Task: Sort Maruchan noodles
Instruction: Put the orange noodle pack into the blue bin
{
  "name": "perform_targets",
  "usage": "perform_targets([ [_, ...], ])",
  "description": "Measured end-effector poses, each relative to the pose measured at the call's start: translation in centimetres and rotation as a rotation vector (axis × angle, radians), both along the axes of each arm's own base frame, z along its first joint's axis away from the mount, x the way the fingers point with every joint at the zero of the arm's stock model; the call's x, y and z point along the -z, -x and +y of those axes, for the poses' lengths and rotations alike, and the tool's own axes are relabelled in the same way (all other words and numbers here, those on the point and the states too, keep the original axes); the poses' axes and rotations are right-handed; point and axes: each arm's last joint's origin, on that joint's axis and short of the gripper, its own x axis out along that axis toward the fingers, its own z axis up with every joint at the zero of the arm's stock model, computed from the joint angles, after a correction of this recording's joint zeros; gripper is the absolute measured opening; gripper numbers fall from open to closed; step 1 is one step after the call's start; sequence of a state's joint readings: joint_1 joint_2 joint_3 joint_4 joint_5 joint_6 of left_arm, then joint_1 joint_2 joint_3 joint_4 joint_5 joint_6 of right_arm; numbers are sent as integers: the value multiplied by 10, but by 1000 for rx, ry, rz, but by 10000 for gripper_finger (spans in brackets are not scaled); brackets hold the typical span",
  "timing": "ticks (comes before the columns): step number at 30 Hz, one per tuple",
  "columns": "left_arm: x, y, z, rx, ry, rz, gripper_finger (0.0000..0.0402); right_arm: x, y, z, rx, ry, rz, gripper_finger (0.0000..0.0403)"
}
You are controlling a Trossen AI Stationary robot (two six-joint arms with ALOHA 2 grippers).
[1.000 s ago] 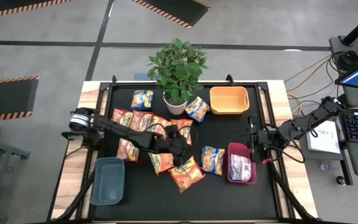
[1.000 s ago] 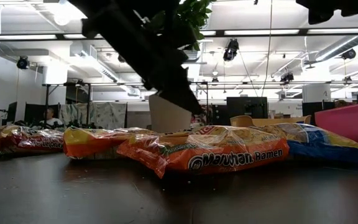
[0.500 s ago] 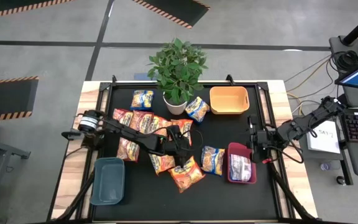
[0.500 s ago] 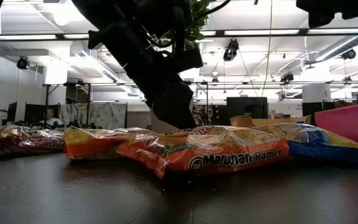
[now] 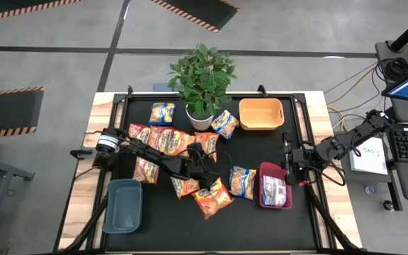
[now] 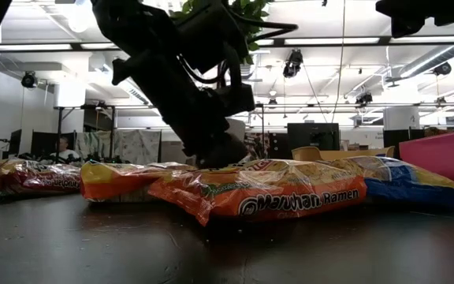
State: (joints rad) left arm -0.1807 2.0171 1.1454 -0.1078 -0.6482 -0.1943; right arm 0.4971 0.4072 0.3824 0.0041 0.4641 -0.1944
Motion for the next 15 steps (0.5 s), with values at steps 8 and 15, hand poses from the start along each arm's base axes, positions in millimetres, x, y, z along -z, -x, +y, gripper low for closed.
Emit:
perform_targets([
  [8, 3, 1, 1, -54, 41, -24, 72, 0, 0, 0, 0, -4, 0, 52],
  [15, -1, 1, -1, -49, 79, -26, 4, 0, 0, 0, 1, -13, 0, 52],
])
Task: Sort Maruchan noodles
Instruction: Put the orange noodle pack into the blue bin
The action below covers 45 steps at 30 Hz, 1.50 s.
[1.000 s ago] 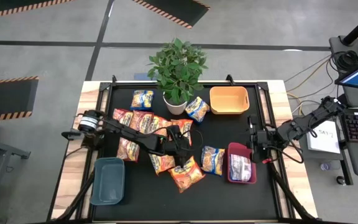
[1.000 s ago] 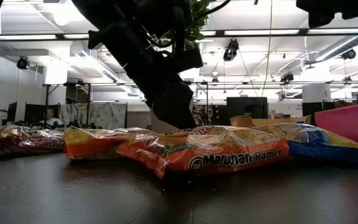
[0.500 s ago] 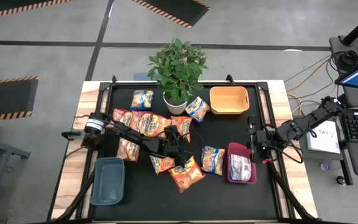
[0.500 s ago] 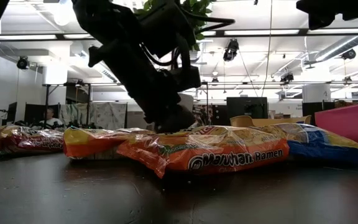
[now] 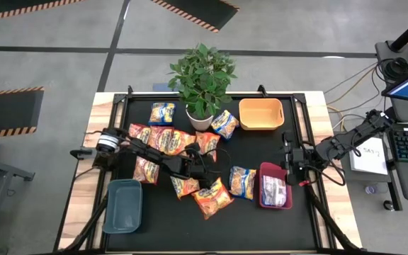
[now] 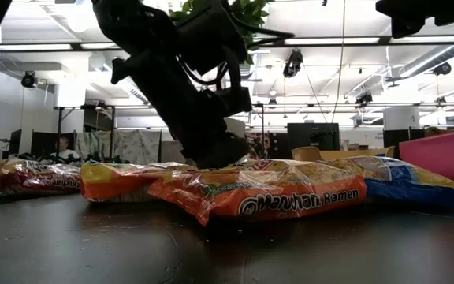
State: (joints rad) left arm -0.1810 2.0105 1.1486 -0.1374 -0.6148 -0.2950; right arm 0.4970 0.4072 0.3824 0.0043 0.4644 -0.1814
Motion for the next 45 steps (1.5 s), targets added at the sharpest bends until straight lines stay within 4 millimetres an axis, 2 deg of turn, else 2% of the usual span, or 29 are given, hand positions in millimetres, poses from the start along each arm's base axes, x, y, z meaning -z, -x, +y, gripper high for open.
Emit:
perform_targets([
  [3, -12, -2, -3, 87, 35, 2, 1, 0, 0, 0, 0, -2, 0, 52],
  [8, -47, -2, -9, 331, 113, 1, 0, 0, 0, 0, 0, -1, 0, 52],
  [12, -70, 5, -7, 326, 103, 38, 0, 2, 0, 0, 0, -3, 6, 52],
  [16, -90, 10, -3, 284, 47, 2, 0, 3, -1, 0, 0, -2, 9, 52],
  [23, -102, 13, -2, 286, 47, -42, 0, 4, -1, 0, 0, 0, 12, 52],
  [27, -96, 12, -4, 316, 72, -10, 11, 4, -1, 0, 0, -5, 12, 52],
  [30, -87, 10, -5, 325, 133, 13, 41, 4, -1, 0, 1, -7, 13, 52],
  [33, -81, 10, -5, 282, 155, 21, 90, 4, -1, 0, 1, -9, 15, 52],
  [41, -65, 7, -4, 193, 18, 63, 273, 5, -1, 1, 1, -7, 19, 52],
  [45, -54, 4, -5, 219, 2, 106, 340, 5, -1, 1, 1, -7, 20, 52],
])
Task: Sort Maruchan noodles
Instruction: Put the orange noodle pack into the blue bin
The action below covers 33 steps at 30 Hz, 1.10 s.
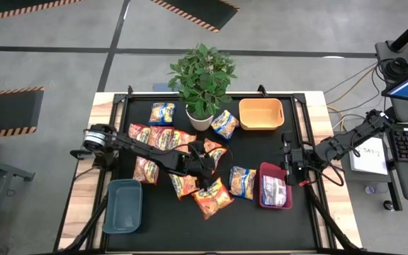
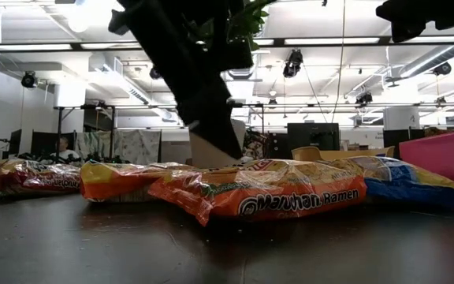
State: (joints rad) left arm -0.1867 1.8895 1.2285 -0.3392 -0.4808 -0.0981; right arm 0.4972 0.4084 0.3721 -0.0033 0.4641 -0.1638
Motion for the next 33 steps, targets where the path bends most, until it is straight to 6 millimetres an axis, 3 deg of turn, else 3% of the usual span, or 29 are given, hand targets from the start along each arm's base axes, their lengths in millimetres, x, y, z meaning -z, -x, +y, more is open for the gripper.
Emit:
perform_targets([
  [4, 14, -2, 0, -15, 4, 31, 362, 0, 0, 0, 0, 2, 2, 52],
  [24, 43, -6, 2, -115, -85, 59, 338, 2, 0, 0, 1, 14, 20, 52],
  [33, 46, -3, 4, -188, -81, 38, 279, 2, 0, 0, 3, 12, 20, 52],
])
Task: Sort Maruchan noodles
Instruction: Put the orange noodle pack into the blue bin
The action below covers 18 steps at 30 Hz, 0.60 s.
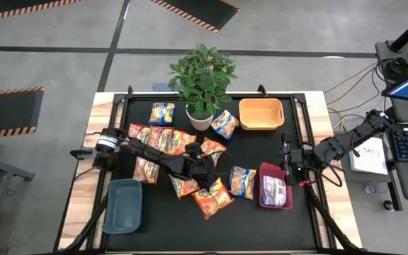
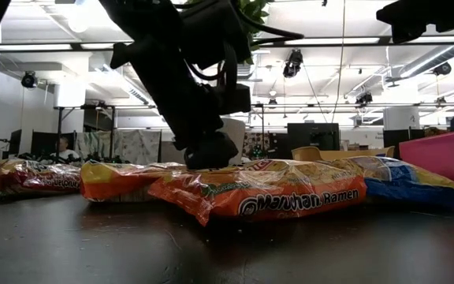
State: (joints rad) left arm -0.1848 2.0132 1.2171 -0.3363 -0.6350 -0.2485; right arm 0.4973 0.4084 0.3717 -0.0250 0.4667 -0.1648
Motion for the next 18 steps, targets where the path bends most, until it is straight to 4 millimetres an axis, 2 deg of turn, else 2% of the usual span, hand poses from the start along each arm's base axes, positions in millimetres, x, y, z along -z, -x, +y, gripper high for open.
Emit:
perform_targets([
  [5, 0, 0, 0, -4, -1, -6, 212, 0, 0, 0, 0, 0, 0, 52],
  [14, -2, -1, -1, -8, 18, -19, 58, 0, 0, 0, 0, 0, 0, 52],
  [18, -6, -4, -1, -2, 15, -25, 17, 0, 0, 0, -1, 0, 0, 52],
])
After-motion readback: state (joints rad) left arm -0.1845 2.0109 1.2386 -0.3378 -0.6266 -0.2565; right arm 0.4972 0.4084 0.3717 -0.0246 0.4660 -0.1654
